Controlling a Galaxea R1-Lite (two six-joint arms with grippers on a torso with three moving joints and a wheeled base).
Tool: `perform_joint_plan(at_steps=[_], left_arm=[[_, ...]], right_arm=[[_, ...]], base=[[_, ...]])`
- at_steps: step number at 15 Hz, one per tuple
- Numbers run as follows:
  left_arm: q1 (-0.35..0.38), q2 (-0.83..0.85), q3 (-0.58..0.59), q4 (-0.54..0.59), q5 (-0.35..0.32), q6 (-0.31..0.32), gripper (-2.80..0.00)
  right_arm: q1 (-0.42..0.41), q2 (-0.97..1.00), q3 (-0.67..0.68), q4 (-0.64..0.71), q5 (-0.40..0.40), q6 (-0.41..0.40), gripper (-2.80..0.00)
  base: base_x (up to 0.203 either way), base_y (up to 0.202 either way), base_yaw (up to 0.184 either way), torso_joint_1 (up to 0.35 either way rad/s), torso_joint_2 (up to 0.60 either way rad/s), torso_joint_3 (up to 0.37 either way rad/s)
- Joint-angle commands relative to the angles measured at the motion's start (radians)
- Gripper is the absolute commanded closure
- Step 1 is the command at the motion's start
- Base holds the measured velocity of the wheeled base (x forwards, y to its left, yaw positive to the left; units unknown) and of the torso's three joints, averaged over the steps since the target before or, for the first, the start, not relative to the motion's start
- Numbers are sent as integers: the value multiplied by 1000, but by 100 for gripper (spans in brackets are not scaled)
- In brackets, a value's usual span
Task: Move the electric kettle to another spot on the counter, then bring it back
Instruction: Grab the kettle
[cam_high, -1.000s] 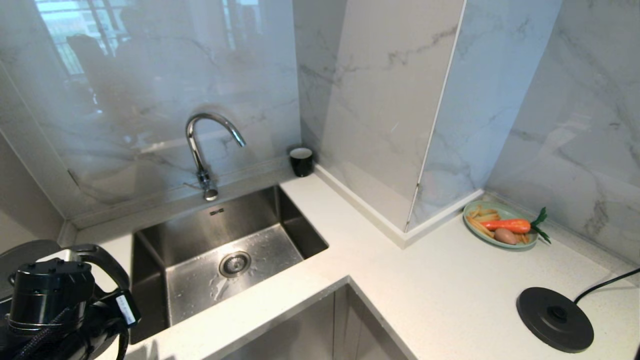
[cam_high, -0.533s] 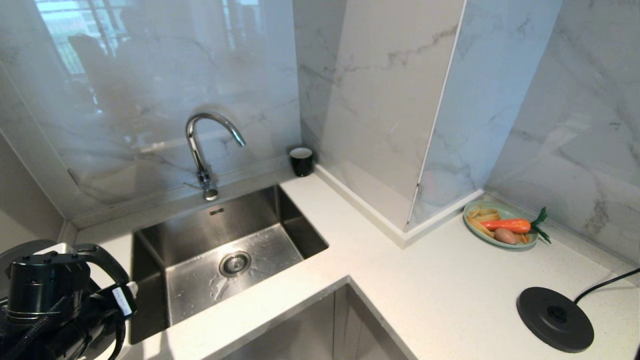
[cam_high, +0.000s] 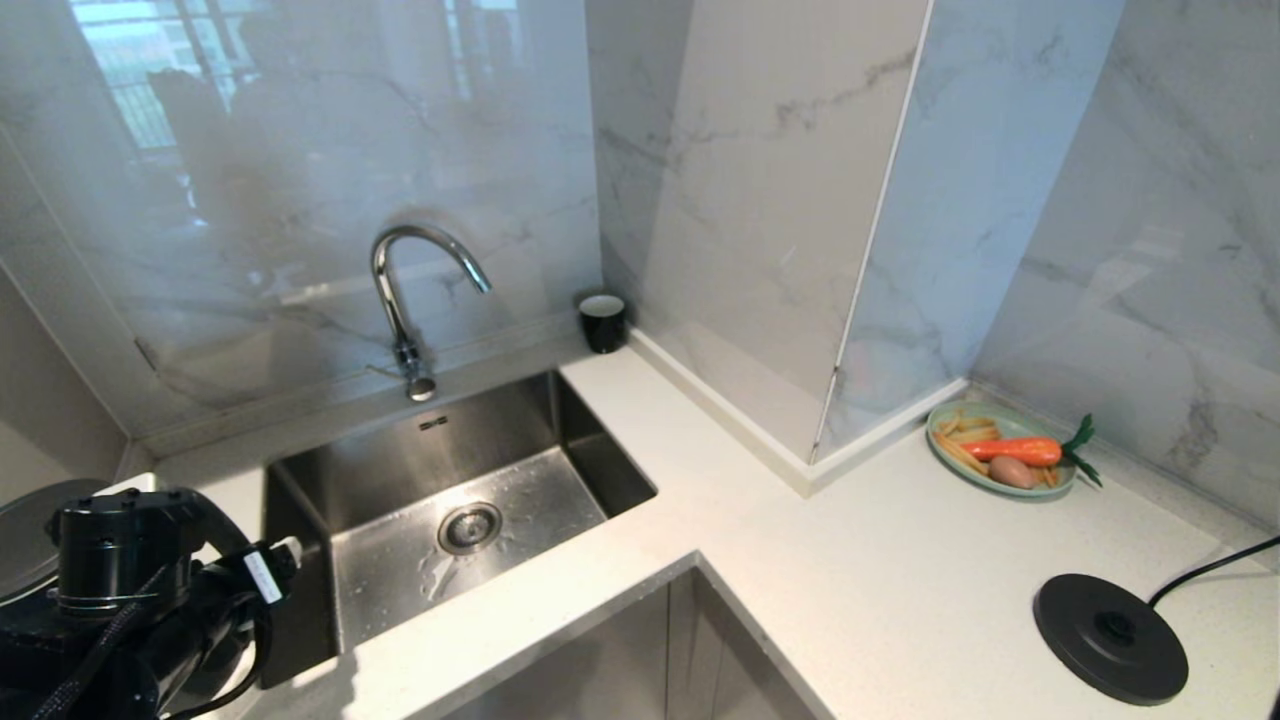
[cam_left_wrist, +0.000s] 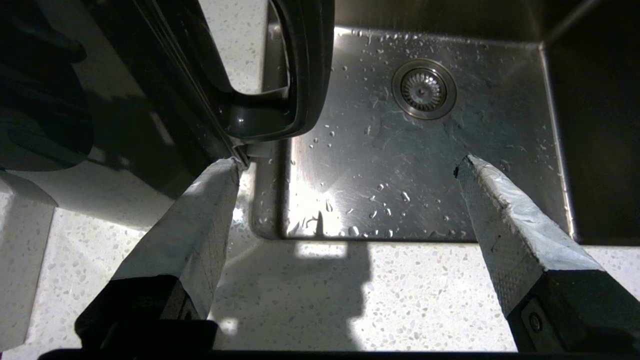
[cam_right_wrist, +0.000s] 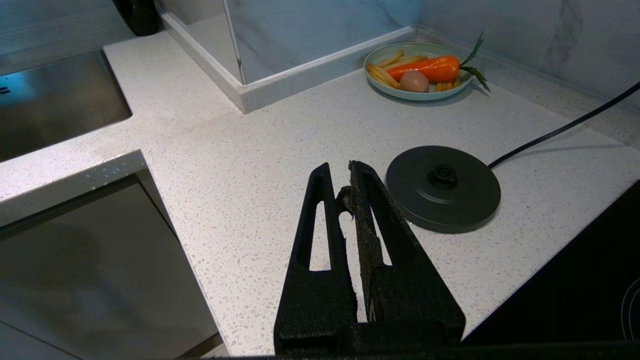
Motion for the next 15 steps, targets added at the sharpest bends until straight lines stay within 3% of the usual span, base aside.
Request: perform_joint_plan(at_steps=[1,5,9,15], left_arm=[[10,24,0,-6,1,-3,-280],[53,71,-6,-68,-53,12,-280],[70,147,1,-184,-58,33,-280],[65,151,-9,-224,-57,44,-280]], right_arm=[[0,0,0,0,0,0,0],[0,0,0,0,0,0,0],[0,0,0,0,0,0,0],[0,0,0,0,0,0,0]], base=[[0,0,0,0,0,0],[0,0,0,0,0,0],[0,0,0,0,0,0],[0,0,0,0,0,0]])
